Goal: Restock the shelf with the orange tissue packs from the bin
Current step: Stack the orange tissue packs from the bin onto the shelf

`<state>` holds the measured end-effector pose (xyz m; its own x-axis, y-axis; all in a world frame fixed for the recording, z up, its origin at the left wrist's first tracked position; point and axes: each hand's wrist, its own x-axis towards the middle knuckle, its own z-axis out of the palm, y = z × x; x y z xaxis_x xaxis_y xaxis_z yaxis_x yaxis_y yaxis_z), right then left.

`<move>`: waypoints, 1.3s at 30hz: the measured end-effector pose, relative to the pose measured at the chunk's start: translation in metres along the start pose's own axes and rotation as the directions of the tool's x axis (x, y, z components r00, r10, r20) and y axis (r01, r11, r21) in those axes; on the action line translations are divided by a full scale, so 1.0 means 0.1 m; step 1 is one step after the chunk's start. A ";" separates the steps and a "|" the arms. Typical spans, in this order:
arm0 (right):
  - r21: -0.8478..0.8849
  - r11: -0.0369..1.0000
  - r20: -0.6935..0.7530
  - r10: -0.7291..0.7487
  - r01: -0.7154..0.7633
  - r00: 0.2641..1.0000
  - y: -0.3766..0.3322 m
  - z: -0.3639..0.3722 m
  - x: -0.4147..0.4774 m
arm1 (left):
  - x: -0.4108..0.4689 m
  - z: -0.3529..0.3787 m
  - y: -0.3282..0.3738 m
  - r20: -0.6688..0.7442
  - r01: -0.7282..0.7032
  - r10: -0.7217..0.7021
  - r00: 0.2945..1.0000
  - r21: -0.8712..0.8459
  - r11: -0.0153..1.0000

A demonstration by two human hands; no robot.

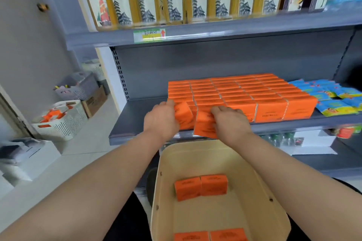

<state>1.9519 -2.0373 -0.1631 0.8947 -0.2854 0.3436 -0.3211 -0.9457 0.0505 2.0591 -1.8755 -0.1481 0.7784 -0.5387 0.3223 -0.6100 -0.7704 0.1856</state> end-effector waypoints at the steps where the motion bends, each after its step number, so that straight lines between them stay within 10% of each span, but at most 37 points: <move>1: 0.000 1.000 -0.019 0.004 -0.004 1.000 0.00 -0.05 0.05 | 0.01 -0.07 -0.02 -0.018 0.007 -0.007 1.000 0.008 1.000; 23: 0.041 0.990 -0.159 -0.126 0.134 0.979 -0.41 0.03 2.05 | 1.38 0.16 -1.31 0.079 0.375 -0.385 0.920 0.115 0.920; 39: 0.154 0.956 -0.119 -0.232 0.249 0.965 -0.24 0.71 2.88 | 2.79 1.05 -1.66 -0.038 0.346 -0.346 0.938 0.194 0.918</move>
<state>2.2393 -2.1074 -0.1318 0.9014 -0.0378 0.4314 -0.0368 -0.9993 -0.0107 2.3933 -1.9342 -0.1864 0.9350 -0.2257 0.2736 -0.2615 -0.9598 0.1020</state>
